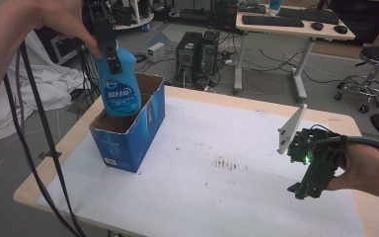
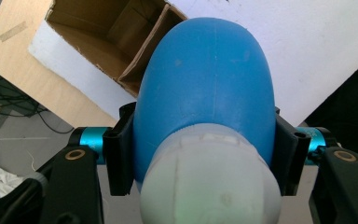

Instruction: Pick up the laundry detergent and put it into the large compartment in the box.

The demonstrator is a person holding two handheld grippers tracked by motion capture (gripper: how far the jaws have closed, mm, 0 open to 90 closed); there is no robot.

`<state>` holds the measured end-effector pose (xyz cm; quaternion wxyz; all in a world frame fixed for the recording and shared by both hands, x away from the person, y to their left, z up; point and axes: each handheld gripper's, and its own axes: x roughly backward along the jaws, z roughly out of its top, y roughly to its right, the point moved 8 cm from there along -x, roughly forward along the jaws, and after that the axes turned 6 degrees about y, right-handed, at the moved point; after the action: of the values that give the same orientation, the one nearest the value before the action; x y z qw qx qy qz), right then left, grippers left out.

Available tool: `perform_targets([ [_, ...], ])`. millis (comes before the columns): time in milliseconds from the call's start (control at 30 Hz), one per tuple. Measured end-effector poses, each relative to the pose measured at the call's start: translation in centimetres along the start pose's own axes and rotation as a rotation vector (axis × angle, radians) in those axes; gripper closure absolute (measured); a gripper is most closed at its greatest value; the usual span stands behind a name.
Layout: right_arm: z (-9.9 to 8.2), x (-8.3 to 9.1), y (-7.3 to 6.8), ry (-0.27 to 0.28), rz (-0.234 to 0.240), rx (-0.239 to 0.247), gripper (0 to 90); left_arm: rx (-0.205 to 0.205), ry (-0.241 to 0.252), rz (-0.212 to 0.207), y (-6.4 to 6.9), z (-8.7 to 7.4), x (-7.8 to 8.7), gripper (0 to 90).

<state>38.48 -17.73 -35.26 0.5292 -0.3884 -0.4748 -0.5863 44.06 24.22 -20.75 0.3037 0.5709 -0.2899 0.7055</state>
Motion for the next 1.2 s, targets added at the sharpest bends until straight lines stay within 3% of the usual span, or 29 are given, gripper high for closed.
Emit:
perform_targets([
  [1200,0.3,-0.7,0.0,-0.006,0.0,0.008,12.8,-0.007,-0.008,-0.018,0.1,-1.6,-6.5,37.6],
])
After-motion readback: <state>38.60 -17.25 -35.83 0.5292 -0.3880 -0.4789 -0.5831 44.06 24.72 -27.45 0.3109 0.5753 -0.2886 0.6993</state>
